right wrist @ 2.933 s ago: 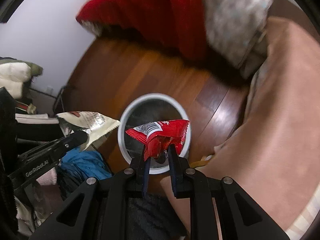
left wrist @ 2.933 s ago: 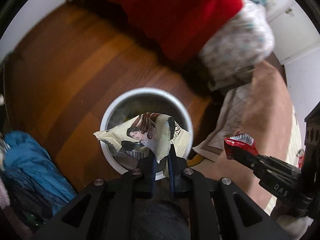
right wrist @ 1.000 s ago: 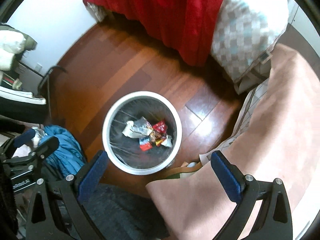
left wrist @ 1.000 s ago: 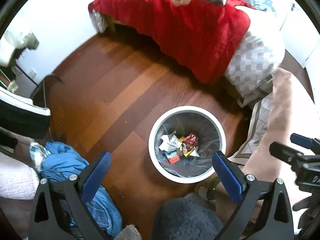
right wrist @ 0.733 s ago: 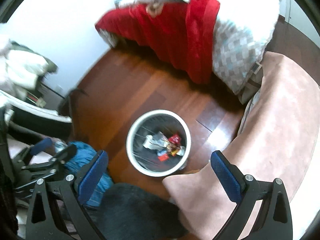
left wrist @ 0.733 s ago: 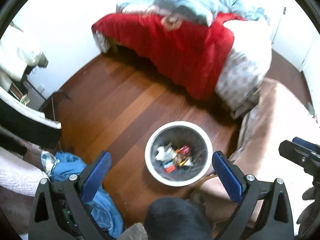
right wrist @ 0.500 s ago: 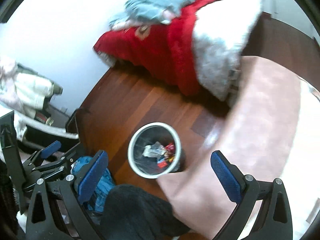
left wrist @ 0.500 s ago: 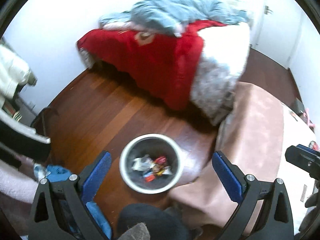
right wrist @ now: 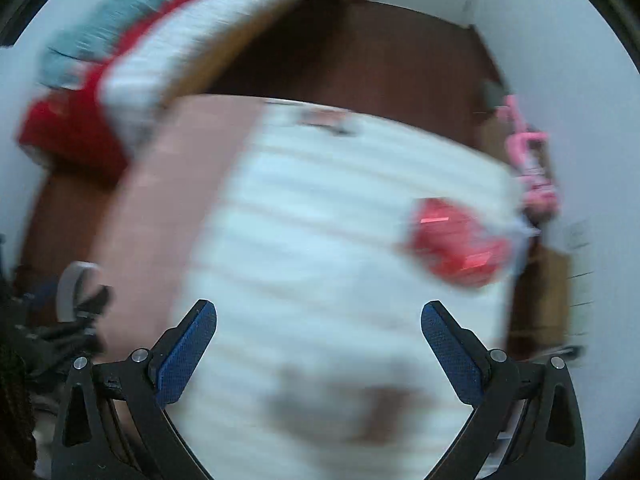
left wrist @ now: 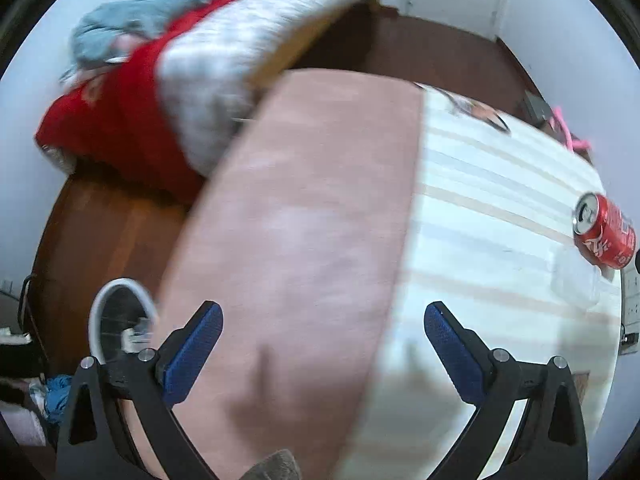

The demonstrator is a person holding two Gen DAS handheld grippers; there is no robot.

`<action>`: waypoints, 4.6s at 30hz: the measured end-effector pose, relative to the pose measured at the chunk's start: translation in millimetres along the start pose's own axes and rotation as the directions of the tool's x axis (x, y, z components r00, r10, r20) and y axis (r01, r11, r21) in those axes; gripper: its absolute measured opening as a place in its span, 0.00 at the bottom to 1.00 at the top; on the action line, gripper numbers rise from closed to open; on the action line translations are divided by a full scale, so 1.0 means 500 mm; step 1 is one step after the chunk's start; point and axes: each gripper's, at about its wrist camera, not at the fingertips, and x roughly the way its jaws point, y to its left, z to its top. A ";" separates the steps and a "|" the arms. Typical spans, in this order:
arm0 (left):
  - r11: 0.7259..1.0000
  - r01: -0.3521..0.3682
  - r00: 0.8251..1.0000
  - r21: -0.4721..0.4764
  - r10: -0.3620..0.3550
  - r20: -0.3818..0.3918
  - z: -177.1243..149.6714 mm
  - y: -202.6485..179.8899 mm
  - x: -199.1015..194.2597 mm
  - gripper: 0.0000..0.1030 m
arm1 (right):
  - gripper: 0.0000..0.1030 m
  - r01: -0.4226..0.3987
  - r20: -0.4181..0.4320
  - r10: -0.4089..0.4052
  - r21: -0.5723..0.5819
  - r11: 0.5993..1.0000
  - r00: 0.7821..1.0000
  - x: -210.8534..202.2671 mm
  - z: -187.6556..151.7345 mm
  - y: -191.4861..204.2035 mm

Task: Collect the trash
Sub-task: 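Grasp the red Coca-Cola can with the right tool while the left tool grasps the clear plastic tray, then carry the can and tray to the white bin and open both tools to drop them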

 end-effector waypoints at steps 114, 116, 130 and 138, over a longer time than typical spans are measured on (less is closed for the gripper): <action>0.941 0.013 0.993 -0.337 0.026 0.111 -0.185 0.827 -0.155 0.49 | 0.79 -0.487 -0.073 0.483 -0.198 0.850 0.873 -0.057 -0.055 0.852; 0.923 0.030 0.998 -0.384 -0.004 0.068 -0.197 0.868 -0.110 0.49 | 0.79 -0.489 -0.115 0.476 -0.203 0.848 0.872 -0.016 -0.050 0.907; 0.740 0.167 0.903 -0.651 -0.380 -0.200 -0.233 1.003 0.226 0.50 | 0.79 -0.443 -0.440 0.330 -0.183 0.878 0.835 0.328 -0.058 1.132; 0.708 0.122 0.898 -0.696 -0.377 -0.226 -0.259 1.032 0.233 0.91 | 0.80 -0.434 -0.501 0.296 -0.182 0.882 0.813 0.416 -0.045 1.164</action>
